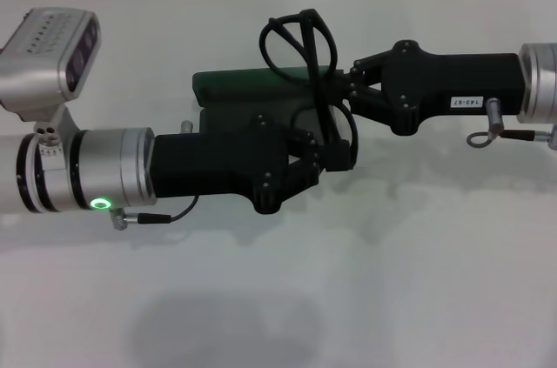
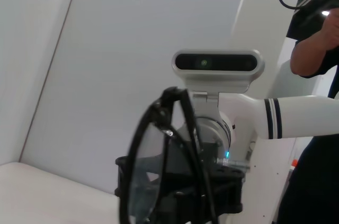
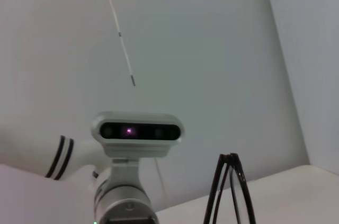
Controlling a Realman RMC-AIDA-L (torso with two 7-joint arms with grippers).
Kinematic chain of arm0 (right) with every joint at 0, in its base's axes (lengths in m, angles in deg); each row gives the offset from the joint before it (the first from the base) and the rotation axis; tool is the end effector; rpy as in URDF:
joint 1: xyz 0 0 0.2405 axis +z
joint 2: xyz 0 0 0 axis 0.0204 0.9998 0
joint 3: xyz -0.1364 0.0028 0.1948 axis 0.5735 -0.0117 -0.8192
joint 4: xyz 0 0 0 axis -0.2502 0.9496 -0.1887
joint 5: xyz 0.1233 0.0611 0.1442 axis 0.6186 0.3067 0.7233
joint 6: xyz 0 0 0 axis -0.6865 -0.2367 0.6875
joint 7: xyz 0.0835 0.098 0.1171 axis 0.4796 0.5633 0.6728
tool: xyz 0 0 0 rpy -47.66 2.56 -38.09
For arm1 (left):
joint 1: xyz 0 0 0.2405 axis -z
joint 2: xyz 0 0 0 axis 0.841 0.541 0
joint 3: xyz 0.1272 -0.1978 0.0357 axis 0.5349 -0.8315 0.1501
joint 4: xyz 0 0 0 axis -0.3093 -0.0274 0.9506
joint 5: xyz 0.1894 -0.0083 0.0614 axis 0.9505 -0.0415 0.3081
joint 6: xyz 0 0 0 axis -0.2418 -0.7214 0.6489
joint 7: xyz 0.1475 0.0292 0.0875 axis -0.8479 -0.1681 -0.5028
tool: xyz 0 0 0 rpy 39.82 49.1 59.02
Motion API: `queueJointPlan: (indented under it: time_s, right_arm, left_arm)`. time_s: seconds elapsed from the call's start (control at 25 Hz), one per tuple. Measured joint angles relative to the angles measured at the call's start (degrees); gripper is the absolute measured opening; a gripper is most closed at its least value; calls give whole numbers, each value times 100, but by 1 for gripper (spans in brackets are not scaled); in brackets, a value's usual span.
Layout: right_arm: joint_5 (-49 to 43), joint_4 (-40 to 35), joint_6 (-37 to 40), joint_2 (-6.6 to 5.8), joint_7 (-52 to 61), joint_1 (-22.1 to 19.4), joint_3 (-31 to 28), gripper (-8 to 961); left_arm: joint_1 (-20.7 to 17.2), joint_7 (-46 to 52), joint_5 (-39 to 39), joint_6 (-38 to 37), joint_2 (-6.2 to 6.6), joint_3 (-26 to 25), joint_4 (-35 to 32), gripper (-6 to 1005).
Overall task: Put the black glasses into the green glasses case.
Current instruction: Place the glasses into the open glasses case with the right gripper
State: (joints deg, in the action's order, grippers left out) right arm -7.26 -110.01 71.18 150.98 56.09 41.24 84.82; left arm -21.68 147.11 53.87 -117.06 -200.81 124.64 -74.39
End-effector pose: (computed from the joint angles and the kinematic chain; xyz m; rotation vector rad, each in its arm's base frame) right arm 0.1225 0.3428 -0.0322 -2.9165 0.3519 1.0033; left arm -0.1657 0.2849 -0.0535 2.8231 0.4879 1.1714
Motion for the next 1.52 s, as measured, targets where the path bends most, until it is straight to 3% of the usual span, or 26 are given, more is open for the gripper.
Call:
queueJointPlan:
  time_s: [1.12, 1.52]
  right_arm:
    - [75, 16, 113, -16, 0, -8, -4, 109]
    - [-465, -15, -927, -29, -283, 225, 130, 111]
  left_arm:
    - [-15, -16, 1, 26, 2, 37, 1, 34]
    - [-572, -174, 143, 922, 264, 27, -76, 36]
